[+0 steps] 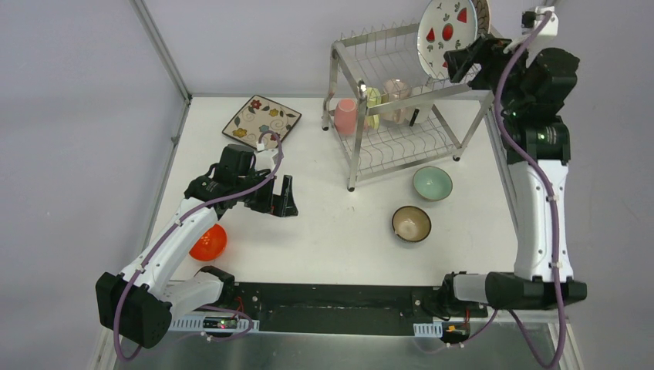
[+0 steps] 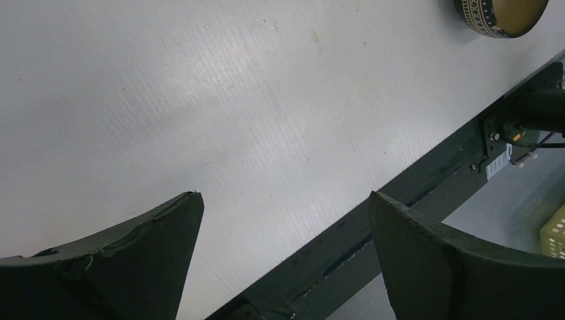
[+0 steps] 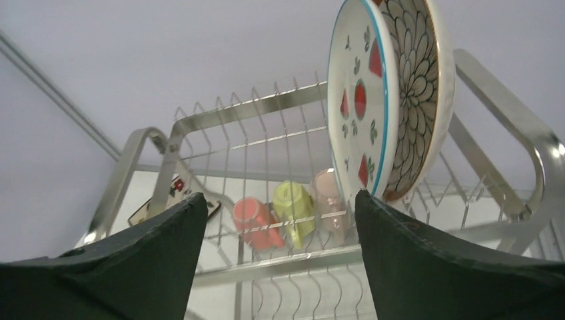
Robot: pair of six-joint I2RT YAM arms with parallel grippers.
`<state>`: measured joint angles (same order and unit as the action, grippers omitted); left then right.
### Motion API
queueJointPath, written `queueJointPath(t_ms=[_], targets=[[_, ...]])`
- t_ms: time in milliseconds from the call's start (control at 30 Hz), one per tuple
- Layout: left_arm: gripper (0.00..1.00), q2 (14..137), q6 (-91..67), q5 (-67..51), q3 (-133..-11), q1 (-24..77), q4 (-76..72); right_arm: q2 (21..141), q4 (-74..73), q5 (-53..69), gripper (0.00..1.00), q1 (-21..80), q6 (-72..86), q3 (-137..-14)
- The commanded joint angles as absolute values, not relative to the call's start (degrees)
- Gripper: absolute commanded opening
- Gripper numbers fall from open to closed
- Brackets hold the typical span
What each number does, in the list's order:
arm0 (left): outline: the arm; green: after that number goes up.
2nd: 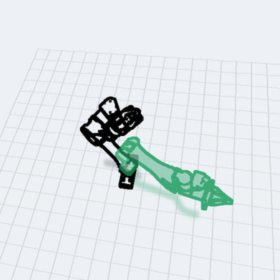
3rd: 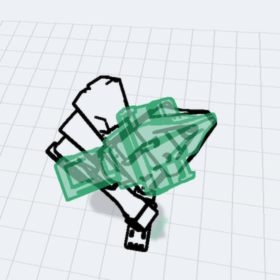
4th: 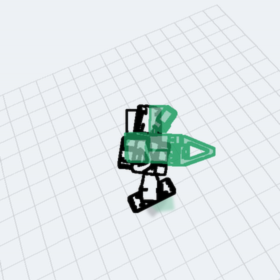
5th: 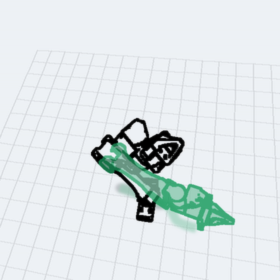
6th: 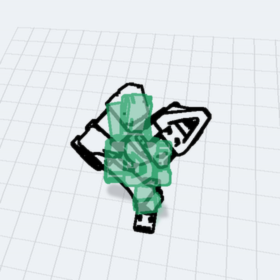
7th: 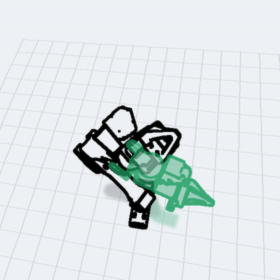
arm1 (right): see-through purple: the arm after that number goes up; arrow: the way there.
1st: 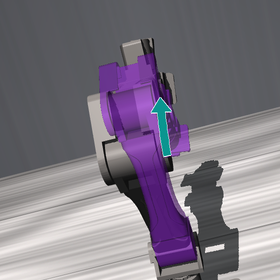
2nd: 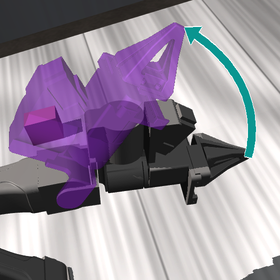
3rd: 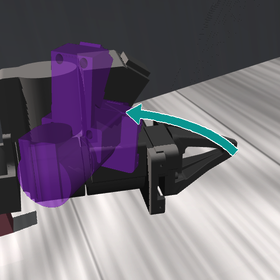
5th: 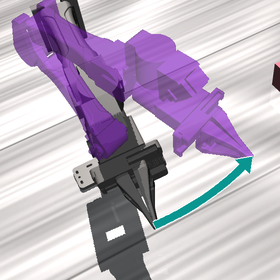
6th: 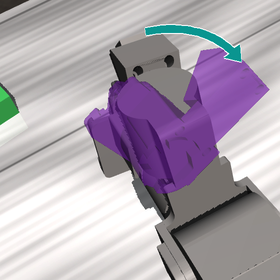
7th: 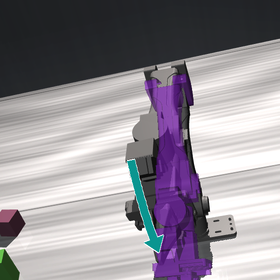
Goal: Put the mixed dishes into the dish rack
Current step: Insert the plate into the dish rack, then move the plate to the center of the board.
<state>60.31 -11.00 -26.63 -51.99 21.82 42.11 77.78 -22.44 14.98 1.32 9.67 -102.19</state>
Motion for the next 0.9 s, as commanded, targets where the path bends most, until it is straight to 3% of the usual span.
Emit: queueJointPath(t_ms=[0,133,467,733,867], targets=[[0.99,60.1,-10.2,-24.32,-53.21,22.41,42.19,67.72,-27.73,16.88,0.88,1.19,17.67,-98.5],[0.99,60.23,-11.3,-22.06,-53.48,22.41,42.25,59.25,-28.53,18.53,0.99,1.23,20.6,-89.2],[0.99,59.13,-18.57,-10.49,-54.57,22.41,41.92,42.11,-38.41,22.5,1.0,1.23,27.16,-64.69],[0.99,62.66,-22.25,4.45,-56.88,21.29,39.38,35.94,-41.05,26.86,1.0,1.22,32.79,-52.75],[0.92,66.27,-21.43,8.09,-60.33,19.25,37.23,33.53,-40.66,26.61,1.0,1.23,33.36,-48.39]])
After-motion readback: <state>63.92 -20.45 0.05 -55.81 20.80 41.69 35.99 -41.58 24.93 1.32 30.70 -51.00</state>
